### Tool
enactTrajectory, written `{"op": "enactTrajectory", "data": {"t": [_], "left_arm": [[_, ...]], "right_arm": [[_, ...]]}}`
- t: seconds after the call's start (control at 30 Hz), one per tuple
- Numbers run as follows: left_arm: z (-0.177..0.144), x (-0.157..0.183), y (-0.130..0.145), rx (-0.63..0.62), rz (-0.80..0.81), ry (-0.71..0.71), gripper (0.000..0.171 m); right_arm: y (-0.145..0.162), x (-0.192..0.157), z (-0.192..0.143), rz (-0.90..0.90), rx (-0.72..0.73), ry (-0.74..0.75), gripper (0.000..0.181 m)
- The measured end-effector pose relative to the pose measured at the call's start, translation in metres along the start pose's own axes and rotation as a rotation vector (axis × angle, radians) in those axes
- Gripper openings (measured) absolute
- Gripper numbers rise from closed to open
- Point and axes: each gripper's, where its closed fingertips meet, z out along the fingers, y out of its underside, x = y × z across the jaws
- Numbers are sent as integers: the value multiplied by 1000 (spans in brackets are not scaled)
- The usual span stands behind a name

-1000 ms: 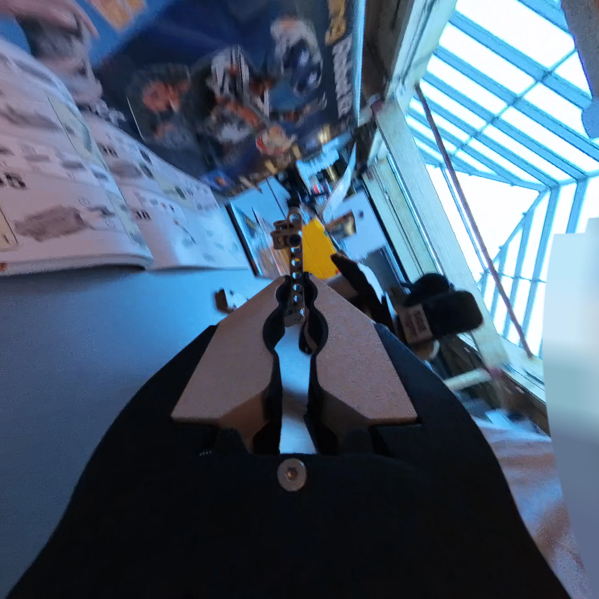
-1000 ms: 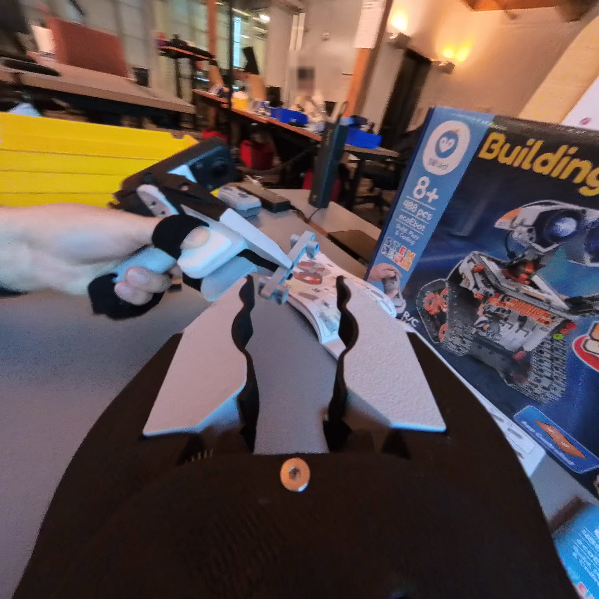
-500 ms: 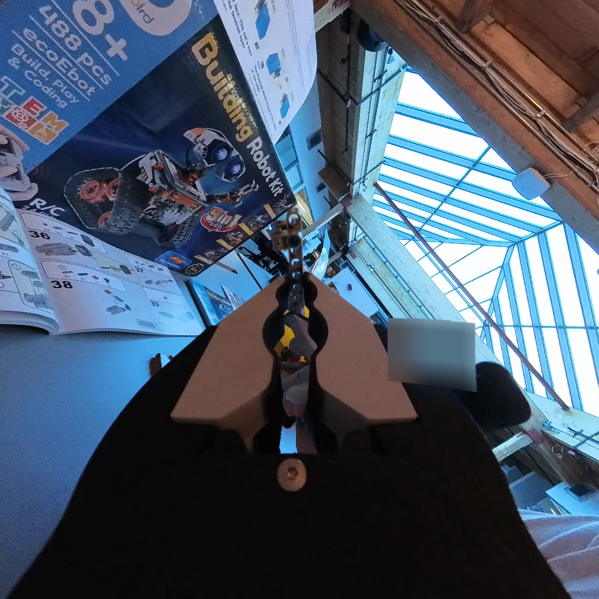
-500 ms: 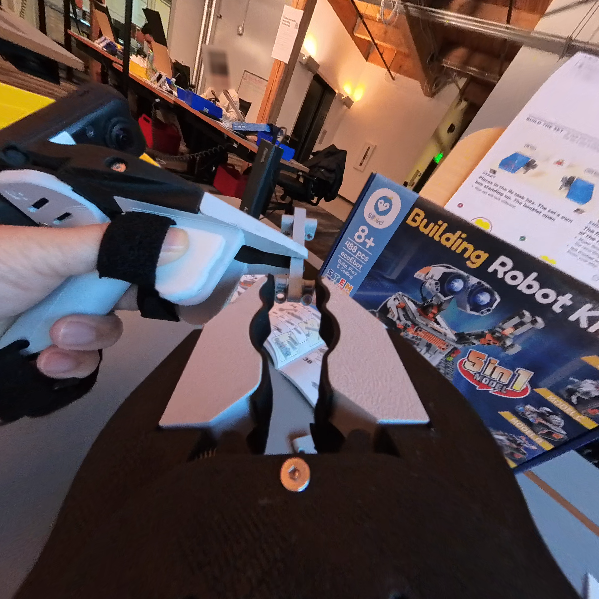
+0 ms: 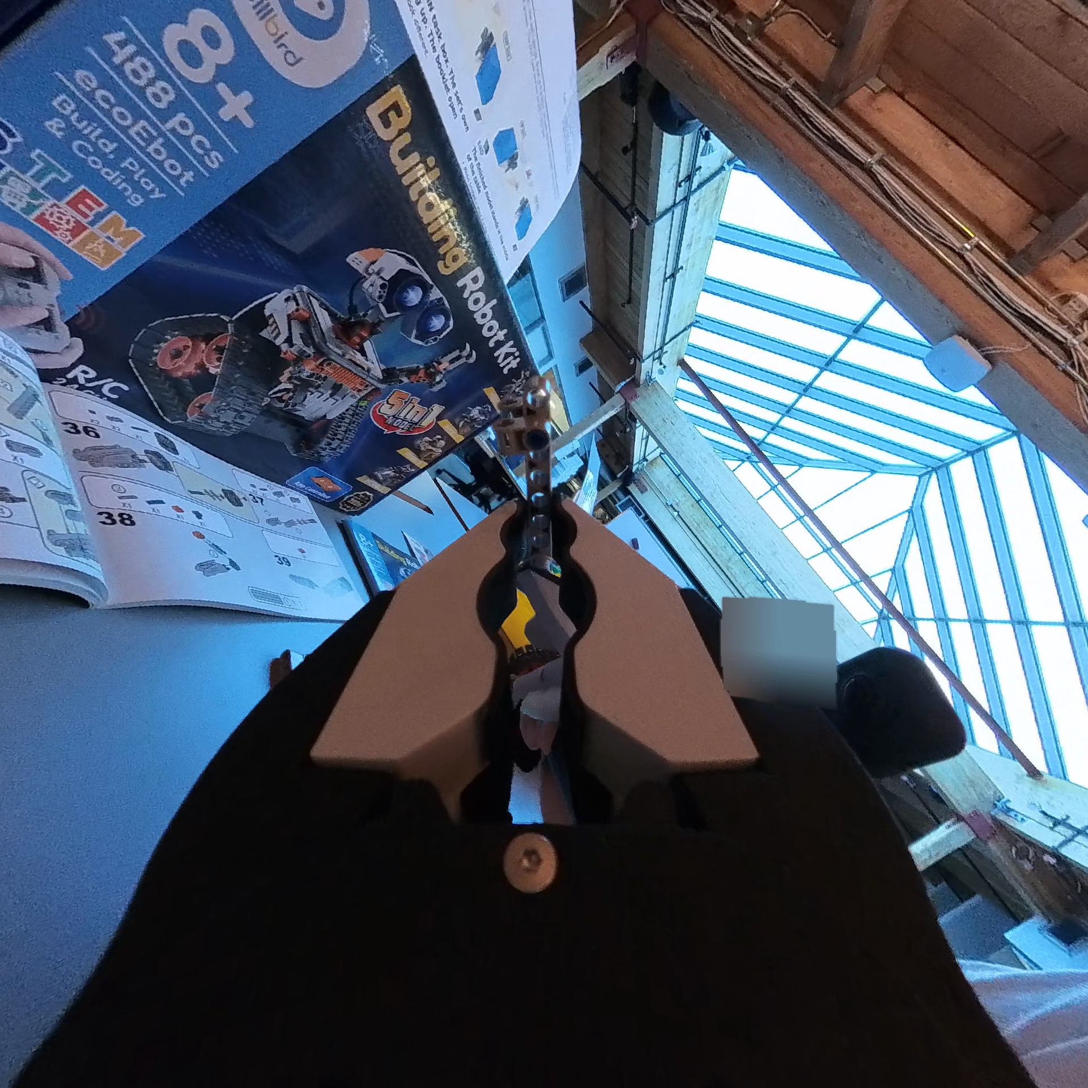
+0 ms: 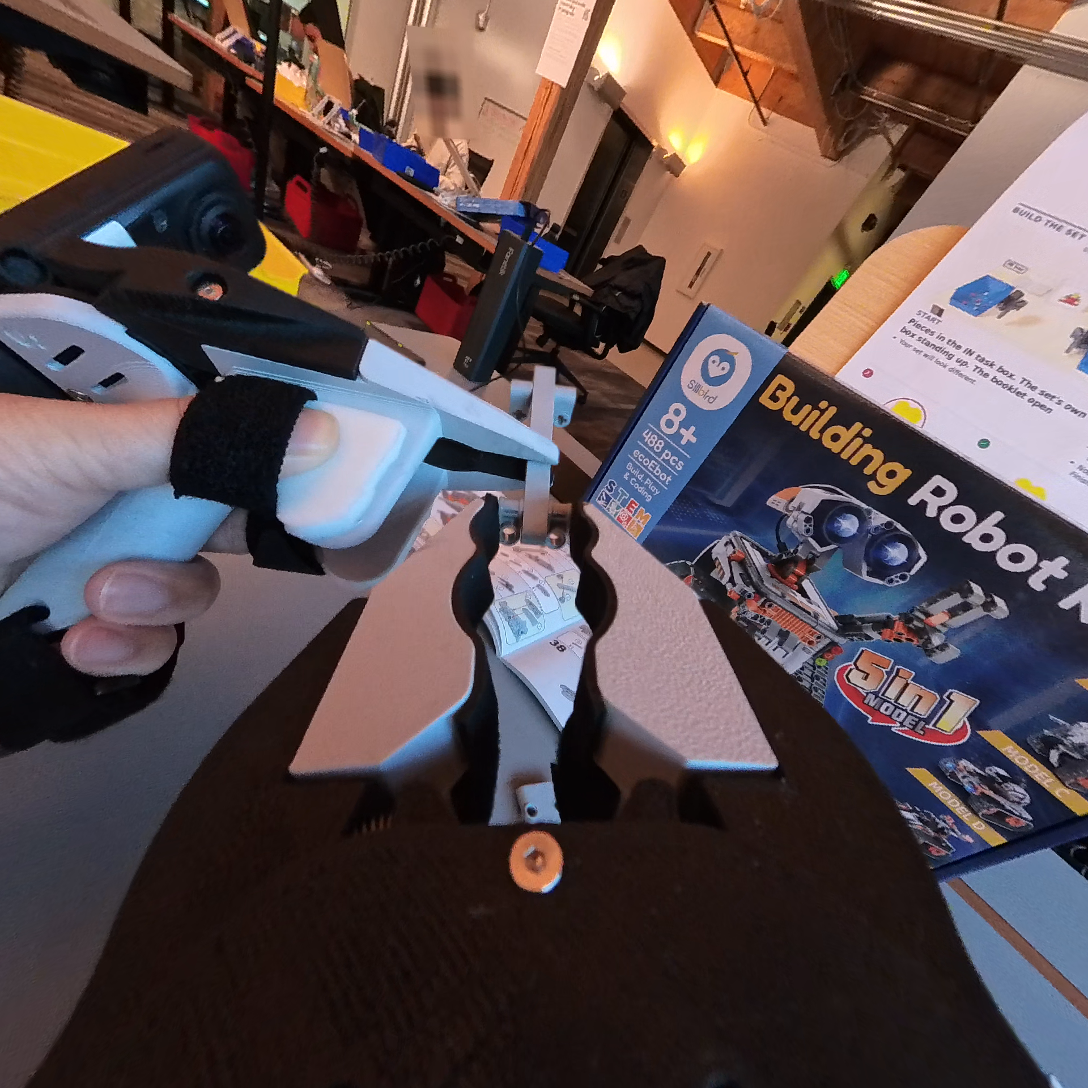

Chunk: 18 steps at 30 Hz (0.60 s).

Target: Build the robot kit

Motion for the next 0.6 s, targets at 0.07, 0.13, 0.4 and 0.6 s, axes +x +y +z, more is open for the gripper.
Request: {"op": "enactTrajectory", "data": {"t": [0.07, 0.13, 0.4, 0.6], "left_arm": [[0, -1, 1, 7, 3, -5, 5], [0, -1, 2, 3, -2, -3, 6], [-2, -6, 3, 11, -7, -21, 5], [-1, -5, 2, 2, -3, -20, 6]], "right_arm": [[1, 0, 0, -31, -9, -14, 24], [1, -1, -1, -56, -1, -32, 24], [6, -4, 0, -122, -21, -31, 23], [4, -2, 1, -103, 9, -13, 24]]}}
